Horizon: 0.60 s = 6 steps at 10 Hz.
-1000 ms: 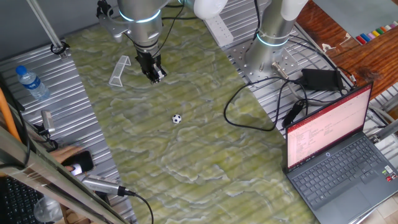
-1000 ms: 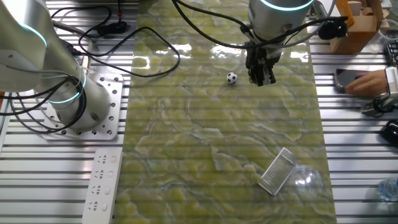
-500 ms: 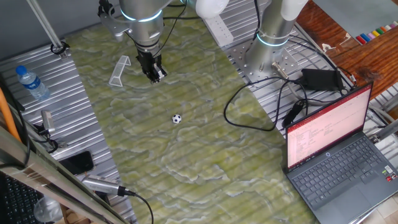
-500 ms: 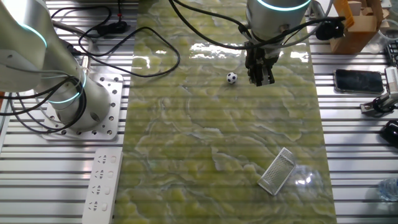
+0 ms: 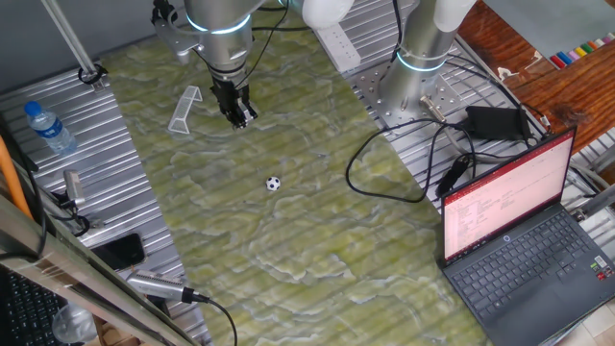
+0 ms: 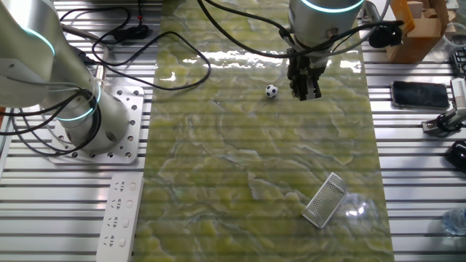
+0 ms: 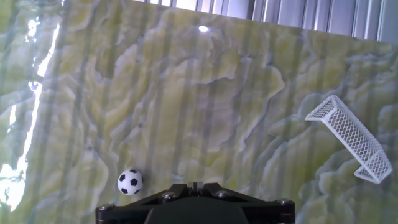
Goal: Push the soccer ball into the goal
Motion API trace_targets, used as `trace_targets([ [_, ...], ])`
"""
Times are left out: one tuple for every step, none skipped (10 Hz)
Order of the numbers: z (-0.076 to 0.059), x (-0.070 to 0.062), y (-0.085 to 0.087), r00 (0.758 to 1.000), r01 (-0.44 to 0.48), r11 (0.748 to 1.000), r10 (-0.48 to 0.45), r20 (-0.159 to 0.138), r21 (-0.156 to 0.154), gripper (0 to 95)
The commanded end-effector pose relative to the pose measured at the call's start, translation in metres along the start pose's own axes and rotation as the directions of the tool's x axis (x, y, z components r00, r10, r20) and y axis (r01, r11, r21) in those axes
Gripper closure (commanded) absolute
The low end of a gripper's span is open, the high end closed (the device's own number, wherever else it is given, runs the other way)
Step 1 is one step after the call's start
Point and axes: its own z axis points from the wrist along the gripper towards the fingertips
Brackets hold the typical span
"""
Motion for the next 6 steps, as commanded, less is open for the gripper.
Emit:
trace_targets([
  [0.0002,0.0003,-0.0003,1.0,-0.009,1.0,0.009,-0.002,0.001,95.0],
  [0.0005,0.0003,-0.0003,1.0,-0.009,1.0,0.009,-0.003,0.001,95.0],
  [0.0006,0.0003,-0.0004,1.0,-0.009,1.0,0.009,-0.003,0.001,95.0],
  [0.0007,0.0003,-0.0003,1.0,-0.009,1.0,0.009,-0.004,0.001,95.0],
  [0.0008,0.0003,-0.0003,1.0,-0.012,1.0,0.012,-0.004,0.001,95.0],
  [0.0009,0.0003,-0.0003,1.0,-0.014,1.0,0.014,-0.005,0.001,95.0],
])
